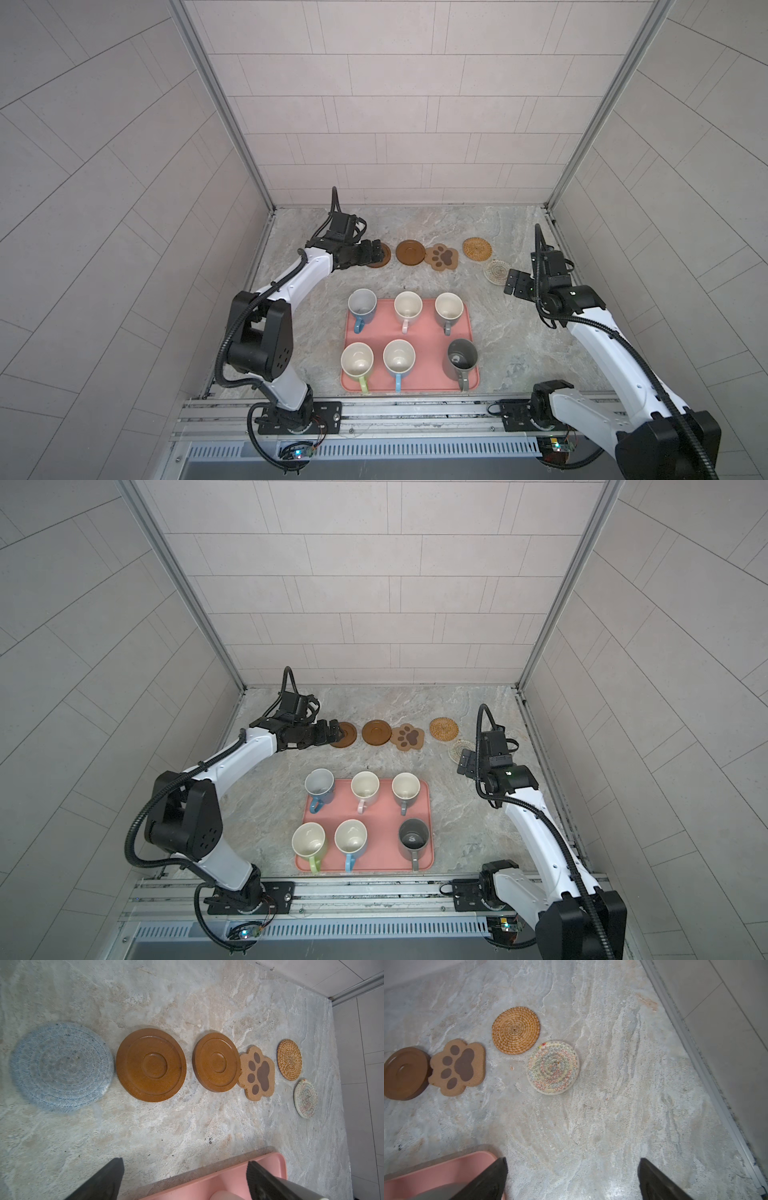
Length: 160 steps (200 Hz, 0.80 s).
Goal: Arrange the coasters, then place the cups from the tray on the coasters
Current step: 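Raise both arms and move both grippers toward the row of coasters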
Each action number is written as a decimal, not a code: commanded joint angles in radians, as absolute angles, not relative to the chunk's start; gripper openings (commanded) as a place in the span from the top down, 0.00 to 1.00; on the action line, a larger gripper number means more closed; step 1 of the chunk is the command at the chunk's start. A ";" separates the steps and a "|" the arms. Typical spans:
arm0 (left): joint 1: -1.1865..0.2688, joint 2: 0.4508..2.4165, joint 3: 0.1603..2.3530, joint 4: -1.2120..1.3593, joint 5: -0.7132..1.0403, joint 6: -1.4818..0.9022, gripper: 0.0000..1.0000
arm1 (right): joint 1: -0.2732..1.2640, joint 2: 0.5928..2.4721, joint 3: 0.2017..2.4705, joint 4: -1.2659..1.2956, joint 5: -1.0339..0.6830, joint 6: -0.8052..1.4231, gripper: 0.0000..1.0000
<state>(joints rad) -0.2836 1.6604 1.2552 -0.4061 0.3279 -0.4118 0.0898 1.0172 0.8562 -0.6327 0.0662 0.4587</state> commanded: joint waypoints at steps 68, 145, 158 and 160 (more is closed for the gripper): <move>-0.337 1.911 1.451 -0.413 0.322 -0.482 0.00 | 0.102 1.120 0.891 -0.531 -0.303 0.365 0.01; -0.342 2.078 1.614 -0.523 0.260 -0.479 0.00 | 0.156 1.272 0.954 -0.516 -0.333 0.363 0.00; -0.342 2.092 1.623 -0.525 0.254 -0.476 0.00 | 0.166 1.287 0.971 -0.529 -0.316 0.357 0.01; -0.342 2.095 1.626 -0.525 0.253 -0.475 0.00 | 0.167 1.289 0.973 -0.529 -0.315 0.357 0.00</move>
<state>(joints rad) -0.3344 2.0644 1.5913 -0.4816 0.2844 -0.4656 0.1486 1.2724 0.9333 -0.5266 -0.3260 0.3698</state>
